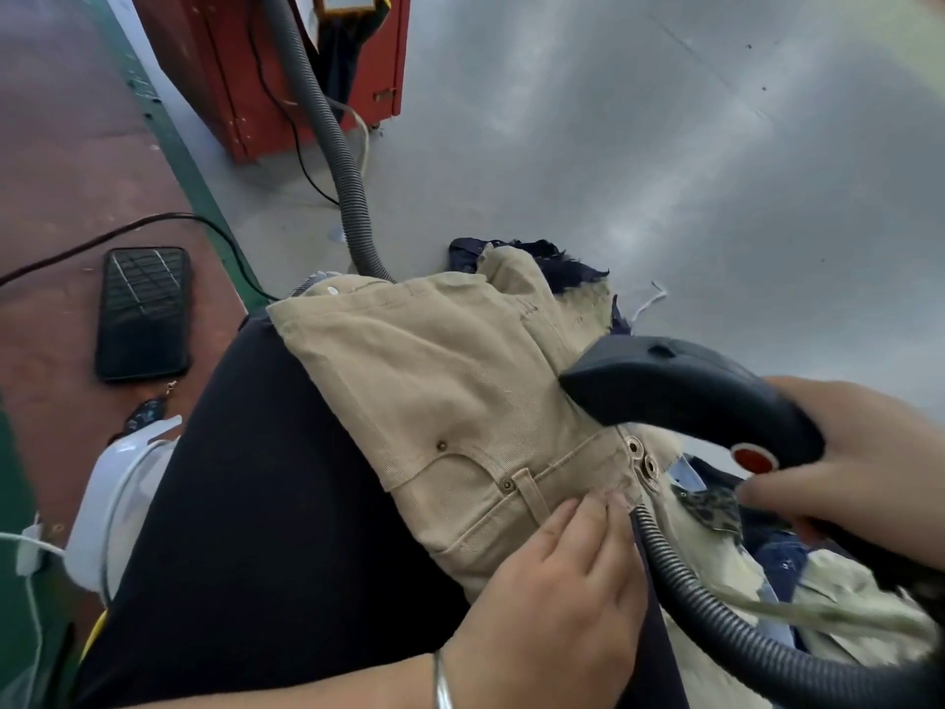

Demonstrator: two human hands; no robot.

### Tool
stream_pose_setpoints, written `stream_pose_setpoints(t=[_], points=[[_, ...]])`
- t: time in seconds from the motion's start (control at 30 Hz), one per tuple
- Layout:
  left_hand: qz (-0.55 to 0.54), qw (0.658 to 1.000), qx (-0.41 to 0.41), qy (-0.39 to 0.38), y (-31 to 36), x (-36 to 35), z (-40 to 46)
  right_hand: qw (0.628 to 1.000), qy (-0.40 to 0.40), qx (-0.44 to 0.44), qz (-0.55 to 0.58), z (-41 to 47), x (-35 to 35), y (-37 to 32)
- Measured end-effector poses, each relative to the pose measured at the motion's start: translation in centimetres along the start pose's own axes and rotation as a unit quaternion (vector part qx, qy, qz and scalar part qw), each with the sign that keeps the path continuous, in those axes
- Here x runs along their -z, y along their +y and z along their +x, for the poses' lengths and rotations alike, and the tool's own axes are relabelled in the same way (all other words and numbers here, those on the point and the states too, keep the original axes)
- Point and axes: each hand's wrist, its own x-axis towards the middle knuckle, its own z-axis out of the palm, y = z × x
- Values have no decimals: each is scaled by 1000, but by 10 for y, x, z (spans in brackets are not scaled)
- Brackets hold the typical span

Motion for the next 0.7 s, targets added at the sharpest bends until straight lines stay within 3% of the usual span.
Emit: stream_pose_setpoints(t=[0.07,0.23,0.4,0.57,0.7], points=[[0,1000,4,-1,-1,-1,0,1000,-3,9,-11,19,6,0],[-13,1000,22,6,0,-2,3,995,-42,2,88,56,14,-12],[-31,999,34,-1,4,0,3,989,78,-39,121,87,11,-11],[-39,998,38,-21,2,4,0,972,170,-49,153,45,17,24],[-20,999,20,-27,3,4,0,929,195,-192,248,-7,14,95]])
